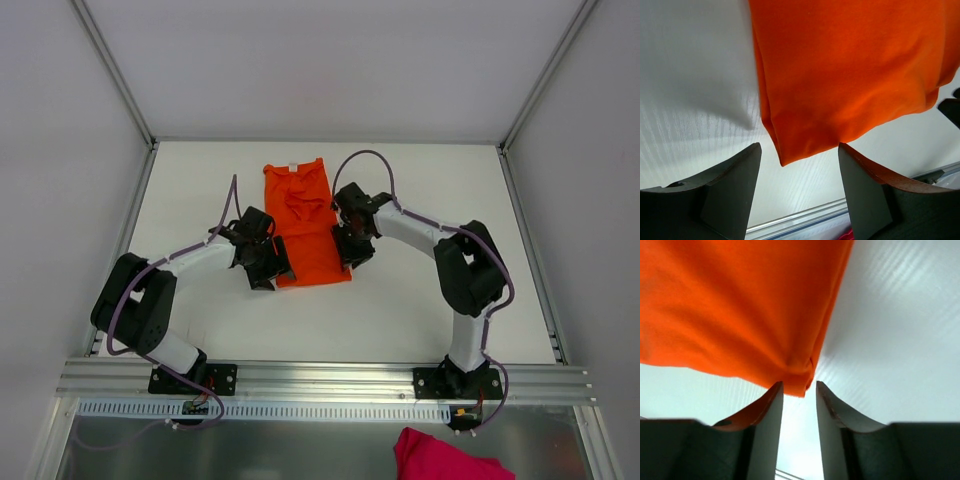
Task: Fold and stack the t-shirts
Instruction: Grab one side of the 2/3 rectangular tshirt with both arms
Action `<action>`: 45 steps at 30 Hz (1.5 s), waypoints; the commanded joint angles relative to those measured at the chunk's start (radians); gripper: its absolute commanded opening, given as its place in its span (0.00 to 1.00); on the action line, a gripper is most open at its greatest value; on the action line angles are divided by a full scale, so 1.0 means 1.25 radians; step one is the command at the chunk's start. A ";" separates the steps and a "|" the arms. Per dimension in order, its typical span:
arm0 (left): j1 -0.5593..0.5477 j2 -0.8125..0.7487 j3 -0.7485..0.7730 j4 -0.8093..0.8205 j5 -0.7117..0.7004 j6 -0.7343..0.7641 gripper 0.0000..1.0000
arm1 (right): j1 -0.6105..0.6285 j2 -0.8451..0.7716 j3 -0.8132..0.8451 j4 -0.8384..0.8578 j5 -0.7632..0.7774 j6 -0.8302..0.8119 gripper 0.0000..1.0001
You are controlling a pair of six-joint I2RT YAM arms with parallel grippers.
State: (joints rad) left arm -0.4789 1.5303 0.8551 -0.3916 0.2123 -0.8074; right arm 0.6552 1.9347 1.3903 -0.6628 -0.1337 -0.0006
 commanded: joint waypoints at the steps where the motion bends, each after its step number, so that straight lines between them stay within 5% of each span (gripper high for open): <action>1: -0.006 -0.006 -0.027 0.021 0.028 -0.011 0.64 | 0.000 -0.089 0.011 -0.059 0.053 0.021 0.39; 25: -0.006 -0.027 -0.030 0.036 -0.054 -0.027 0.61 | 0.001 -0.057 -0.113 0.060 -0.048 0.140 0.40; 35: -0.007 0.005 -0.035 0.078 -0.046 -0.052 0.47 | 0.001 -0.029 -0.110 0.072 -0.071 0.137 0.41; 45: -0.006 0.002 -0.035 0.068 -0.050 -0.052 0.54 | 0.001 -0.010 -0.099 0.084 -0.076 0.140 0.41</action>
State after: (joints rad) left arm -0.4789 1.5341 0.7959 -0.3138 0.1707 -0.8646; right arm 0.6548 1.8988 1.2507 -0.5751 -0.2142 0.1574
